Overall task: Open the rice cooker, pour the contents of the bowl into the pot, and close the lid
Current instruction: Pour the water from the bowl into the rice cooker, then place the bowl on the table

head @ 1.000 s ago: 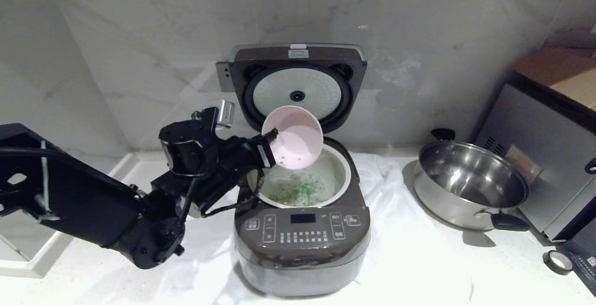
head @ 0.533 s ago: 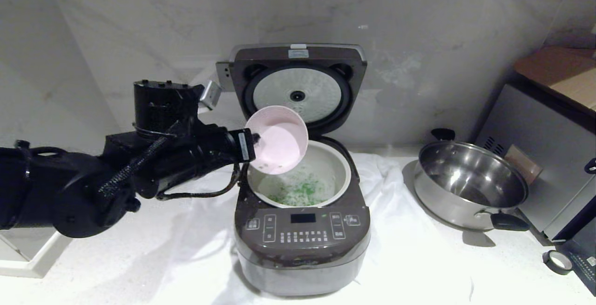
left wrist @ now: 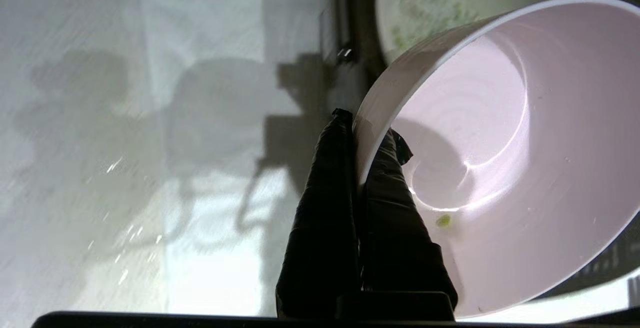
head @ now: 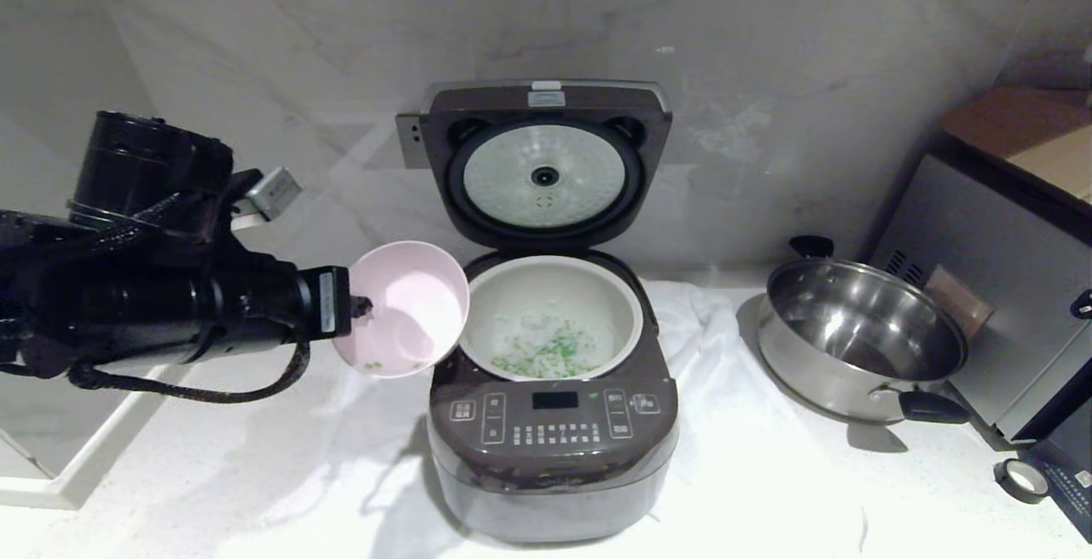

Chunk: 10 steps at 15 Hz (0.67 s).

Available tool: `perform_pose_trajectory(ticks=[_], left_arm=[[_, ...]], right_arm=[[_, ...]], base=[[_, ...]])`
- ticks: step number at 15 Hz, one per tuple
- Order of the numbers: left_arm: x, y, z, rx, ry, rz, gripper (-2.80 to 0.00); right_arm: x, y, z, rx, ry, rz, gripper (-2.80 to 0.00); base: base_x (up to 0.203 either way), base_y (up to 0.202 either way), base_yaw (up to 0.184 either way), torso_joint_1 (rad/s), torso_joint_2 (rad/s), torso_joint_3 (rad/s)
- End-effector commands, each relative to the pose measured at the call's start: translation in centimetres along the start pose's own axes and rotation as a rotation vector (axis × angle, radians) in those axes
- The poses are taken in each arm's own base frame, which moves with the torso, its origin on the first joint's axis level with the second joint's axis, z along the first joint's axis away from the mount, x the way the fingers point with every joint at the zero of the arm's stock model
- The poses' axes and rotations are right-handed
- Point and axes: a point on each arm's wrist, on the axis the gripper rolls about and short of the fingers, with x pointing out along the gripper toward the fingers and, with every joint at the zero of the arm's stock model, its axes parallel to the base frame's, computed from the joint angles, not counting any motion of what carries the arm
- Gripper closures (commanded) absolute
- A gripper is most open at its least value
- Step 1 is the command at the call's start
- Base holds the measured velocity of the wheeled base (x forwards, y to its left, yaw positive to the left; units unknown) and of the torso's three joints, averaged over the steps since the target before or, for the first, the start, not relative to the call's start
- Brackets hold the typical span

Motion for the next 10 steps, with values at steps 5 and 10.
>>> perform_pose_trajectory(ticks=[5, 10], left_arm=[[-3.9, 3.6, -1.4, -0.086, 0.1, 0.152, 0.0], [-2.1, 7.0, -3.5, -0.185, 0.25, 0.288, 0.0]], right_arm=[[0.0, 0.0, 0.0, 0.0, 0.003, 0.0, 0.0], [0.0, 0.0, 0.0, 0.0, 0.002, 0.0, 0.0]], base=[[0.0, 0.0, 0.0, 0.0, 0.0, 0.0], [0.0, 0.0, 0.0, 0.0, 0.0, 0.0]])
